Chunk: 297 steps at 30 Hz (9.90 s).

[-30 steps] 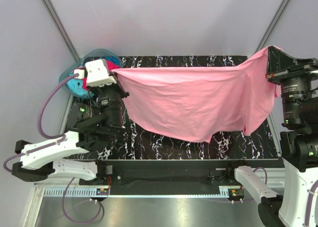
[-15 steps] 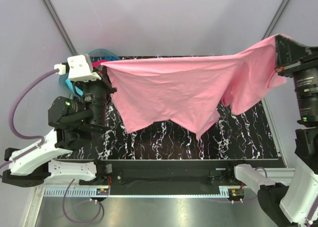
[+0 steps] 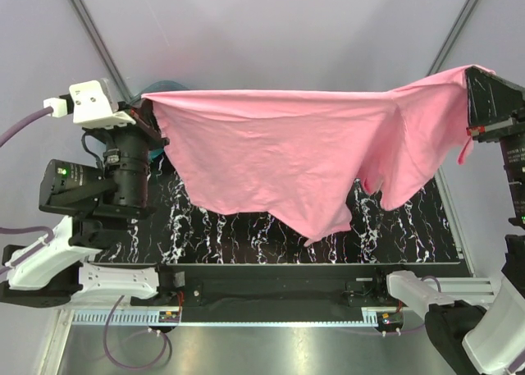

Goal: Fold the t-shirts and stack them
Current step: Flatten the tshirt out, then fold the tshirt

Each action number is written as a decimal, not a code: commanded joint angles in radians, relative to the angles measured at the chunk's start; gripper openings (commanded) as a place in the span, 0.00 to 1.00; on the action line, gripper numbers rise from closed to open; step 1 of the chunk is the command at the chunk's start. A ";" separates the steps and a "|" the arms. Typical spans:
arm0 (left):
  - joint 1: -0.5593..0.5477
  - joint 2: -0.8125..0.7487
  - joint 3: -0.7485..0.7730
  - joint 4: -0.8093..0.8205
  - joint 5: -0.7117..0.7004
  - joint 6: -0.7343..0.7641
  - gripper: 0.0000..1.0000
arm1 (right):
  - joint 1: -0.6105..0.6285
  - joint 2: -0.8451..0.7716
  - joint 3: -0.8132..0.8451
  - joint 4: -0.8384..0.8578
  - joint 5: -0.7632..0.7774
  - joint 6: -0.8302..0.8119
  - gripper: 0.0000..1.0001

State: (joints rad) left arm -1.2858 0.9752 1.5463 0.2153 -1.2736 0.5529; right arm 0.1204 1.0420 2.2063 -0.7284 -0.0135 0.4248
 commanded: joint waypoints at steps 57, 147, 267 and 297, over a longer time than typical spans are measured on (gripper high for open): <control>1.080 1.082 0.173 -0.198 0.810 -0.714 0.08 | -0.079 1.334 -0.097 0.793 -0.236 0.049 0.01; 1.063 0.114 -1.312 0.126 0.921 -1.421 0.86 | 0.137 -0.455 -1.878 0.167 0.172 0.621 0.75; 0.750 -0.191 -1.152 -0.709 0.737 -1.644 0.04 | -0.146 -0.319 -1.706 0.015 0.017 0.565 0.64; 0.744 -0.165 -1.129 -0.611 0.825 -1.579 0.05 | -0.142 -0.421 -1.861 -0.014 -0.284 0.611 0.74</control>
State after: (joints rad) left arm -0.5365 0.7967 0.3851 -0.4702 -0.4839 -1.0595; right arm -0.0208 0.6361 0.3676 -0.7895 -0.2169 1.0115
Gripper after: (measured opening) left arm 0.049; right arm 0.732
